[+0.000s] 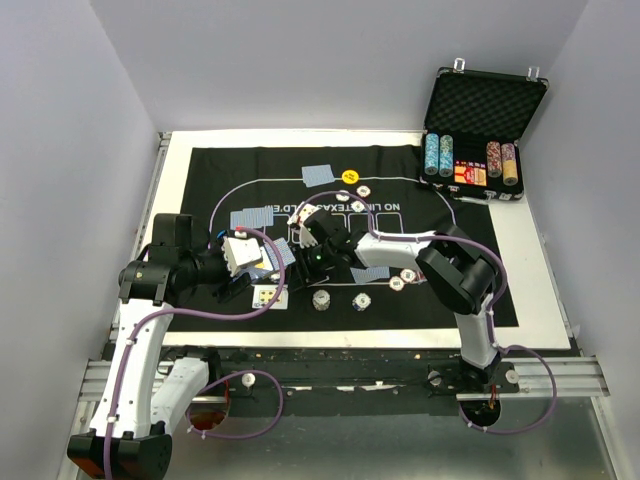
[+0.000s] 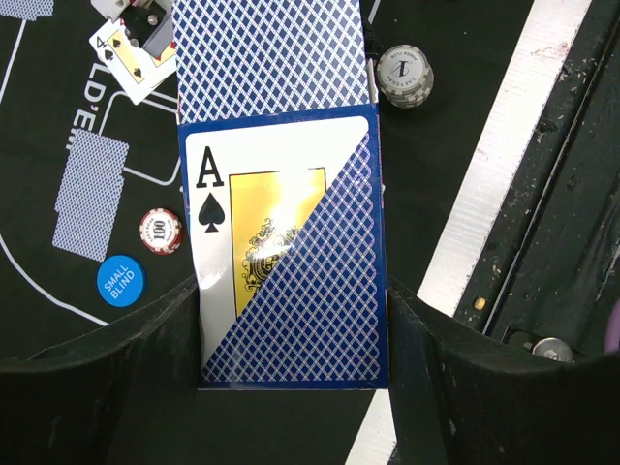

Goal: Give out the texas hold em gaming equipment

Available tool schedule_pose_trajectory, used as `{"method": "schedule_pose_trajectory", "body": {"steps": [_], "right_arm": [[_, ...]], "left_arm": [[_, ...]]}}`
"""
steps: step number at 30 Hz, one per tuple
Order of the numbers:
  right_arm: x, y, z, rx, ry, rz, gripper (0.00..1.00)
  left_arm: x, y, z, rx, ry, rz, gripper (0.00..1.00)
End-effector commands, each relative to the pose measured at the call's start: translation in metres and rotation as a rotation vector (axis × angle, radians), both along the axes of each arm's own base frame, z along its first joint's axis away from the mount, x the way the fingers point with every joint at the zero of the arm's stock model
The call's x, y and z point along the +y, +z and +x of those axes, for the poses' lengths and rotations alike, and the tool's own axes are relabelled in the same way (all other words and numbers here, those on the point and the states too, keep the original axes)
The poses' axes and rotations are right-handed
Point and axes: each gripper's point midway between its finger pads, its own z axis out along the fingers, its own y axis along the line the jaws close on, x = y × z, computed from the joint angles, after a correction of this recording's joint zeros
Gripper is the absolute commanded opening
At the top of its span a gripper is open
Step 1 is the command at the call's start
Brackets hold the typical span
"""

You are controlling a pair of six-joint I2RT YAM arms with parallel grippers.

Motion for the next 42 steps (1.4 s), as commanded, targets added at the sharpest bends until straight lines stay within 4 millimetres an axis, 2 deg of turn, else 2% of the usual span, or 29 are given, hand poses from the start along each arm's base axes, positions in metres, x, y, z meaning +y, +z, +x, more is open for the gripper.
{"method": "schedule_pose_trajectory", "body": {"steps": [1, 4, 9, 15, 18, 22, 26, 29, 35, 42], "right_arm": [[-0.010, -0.016, 0.006, -0.041, -0.020, -0.092, 0.46], [-0.010, -0.011, 0.008, -0.071, -0.023, -0.099, 0.46], [-0.027, -0.028, 0.020, -0.087, -0.069, -0.210, 0.41], [-0.046, -0.027, 0.047, -0.092, -0.130, -0.207, 0.40], [-0.054, -0.022, 0.068, -0.125, -0.163, -0.210, 0.40], [-0.048, 0.004, 0.077, -0.163, -0.144, -0.166, 0.40], [-0.052, 0.026, 0.070, -0.183, -0.152, -0.126, 0.41], [-0.065, 0.028, 0.059, -0.183, -0.158, -0.137, 0.41], [-0.099, 0.007, 0.038, -0.153, -0.177, -0.247, 0.41], [-0.109, -0.007, 0.035, -0.137, -0.190, -0.303, 0.40]], "left_arm": [[-0.005, 0.012, 0.002, -0.042, -0.024, -0.021, 0.48], [-0.004, 0.011, 0.002, -0.040, -0.024, -0.019, 0.48], [-0.005, 0.013, 0.002, -0.044, -0.027, -0.021, 0.48], [-0.004, 0.009, 0.000, -0.038, -0.023, -0.013, 0.48], [-0.004, 0.009, 0.001, -0.043, -0.025, -0.014, 0.48], [-0.005, 0.010, 0.001, -0.038, -0.025, -0.020, 0.48], [-0.004, 0.010, 0.002, -0.040, -0.023, -0.018, 0.48], [-0.004, 0.008, 0.002, -0.040, -0.023, -0.015, 0.48], [-0.005, 0.007, 0.003, -0.038, -0.025, -0.018, 0.48], [-0.005, 0.008, 0.004, -0.036, -0.025, -0.018, 0.48]]}}
